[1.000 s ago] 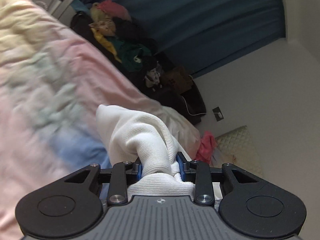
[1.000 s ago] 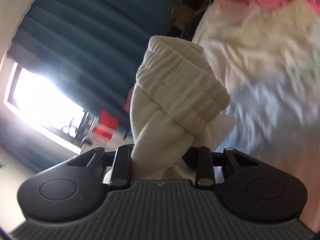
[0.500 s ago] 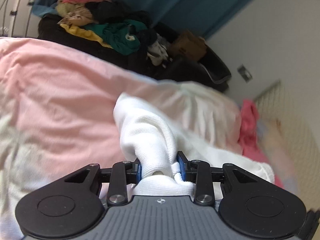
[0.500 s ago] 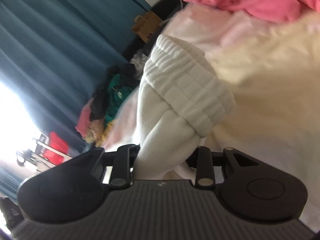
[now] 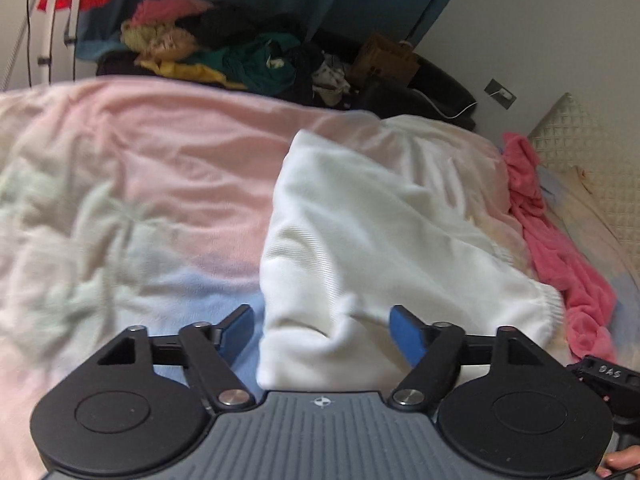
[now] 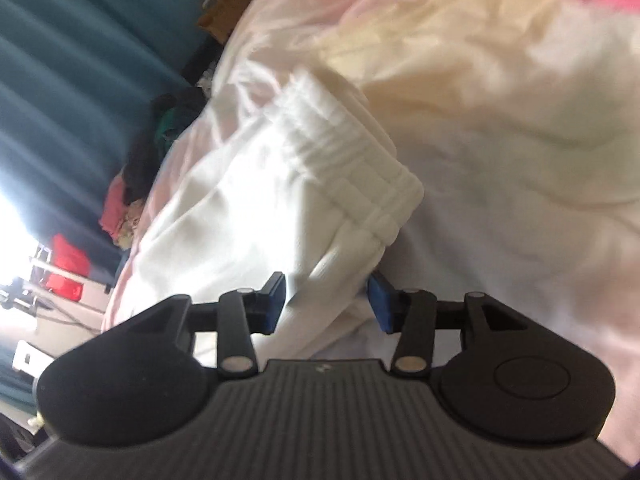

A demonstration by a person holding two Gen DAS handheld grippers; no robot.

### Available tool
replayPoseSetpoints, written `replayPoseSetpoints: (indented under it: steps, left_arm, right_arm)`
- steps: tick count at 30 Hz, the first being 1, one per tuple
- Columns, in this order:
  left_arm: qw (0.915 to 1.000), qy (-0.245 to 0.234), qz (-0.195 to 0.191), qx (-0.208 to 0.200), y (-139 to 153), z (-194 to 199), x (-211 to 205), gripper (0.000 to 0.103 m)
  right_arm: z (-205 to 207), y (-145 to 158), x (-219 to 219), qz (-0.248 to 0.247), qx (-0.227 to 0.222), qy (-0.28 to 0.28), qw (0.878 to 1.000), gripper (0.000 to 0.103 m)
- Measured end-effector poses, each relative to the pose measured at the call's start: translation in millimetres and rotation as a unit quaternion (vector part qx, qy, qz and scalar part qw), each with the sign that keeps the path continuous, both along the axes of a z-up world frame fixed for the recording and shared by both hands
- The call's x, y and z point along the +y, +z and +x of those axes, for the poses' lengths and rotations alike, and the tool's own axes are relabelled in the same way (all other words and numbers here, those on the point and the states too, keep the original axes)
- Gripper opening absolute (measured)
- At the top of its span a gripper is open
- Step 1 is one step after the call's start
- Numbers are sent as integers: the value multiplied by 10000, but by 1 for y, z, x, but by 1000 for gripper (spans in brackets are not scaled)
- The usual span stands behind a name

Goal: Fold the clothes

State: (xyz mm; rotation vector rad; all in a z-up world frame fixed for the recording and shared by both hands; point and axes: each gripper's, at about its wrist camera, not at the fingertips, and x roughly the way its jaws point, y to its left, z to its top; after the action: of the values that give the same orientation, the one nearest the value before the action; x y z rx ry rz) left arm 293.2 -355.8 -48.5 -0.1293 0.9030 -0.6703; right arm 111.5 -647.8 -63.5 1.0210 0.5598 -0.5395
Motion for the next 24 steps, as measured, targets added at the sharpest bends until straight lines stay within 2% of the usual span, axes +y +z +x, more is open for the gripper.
replayPoseSetpoints:
  steps: [5, 11, 14, 17, 18, 19, 21, 22, 24]
  left_arm:
    - [9979, -249, -20, -594, 67, -74, 13, 84]
    - [9900, -546, -45, -1304, 147, -163, 30, 84]
    - [9858, -567, -57, -1578, 172, -202, 42, 85]
    - [9817, -562, -90, -1820, 192, -239, 56, 97]
    - [9801, -618, -172, -1879, 196, -249, 62, 102]
    - [9783, -669, -228, -1946, 199, -260, 67, 103]
    - [9749, -687, -81, -2115, 199, -277, 73, 103]
    - [9739, -658, -16, -2174, 198, -284, 76, 103]
    - [9740, -603, -21, -2183, 194, -294, 86, 103]
  right_arm:
    - [-39, 55, 33, -608, -200, 500, 9967, 48]
    - [-83, 115, 70, -1219, -528, 872, 9873, 49]
    - [-109, 145, 95, -1557, -608, 1055, 9803, 52]
    - [-133, 168, 117, -1975, -755, 1200, 9700, 70]
    - [-141, 175, 125, -2106, -845, 1268, 9656, 83]
    - [-150, 182, 133, -2251, -934, 1349, 9604, 94]
    - [-162, 189, 149, -2634, -957, 1413, 9495, 97]
    - [-166, 191, 159, -2851, -918, 1448, 9430, 103]
    - [-173, 191, 176, -3129, -847, 1593, 9325, 103]
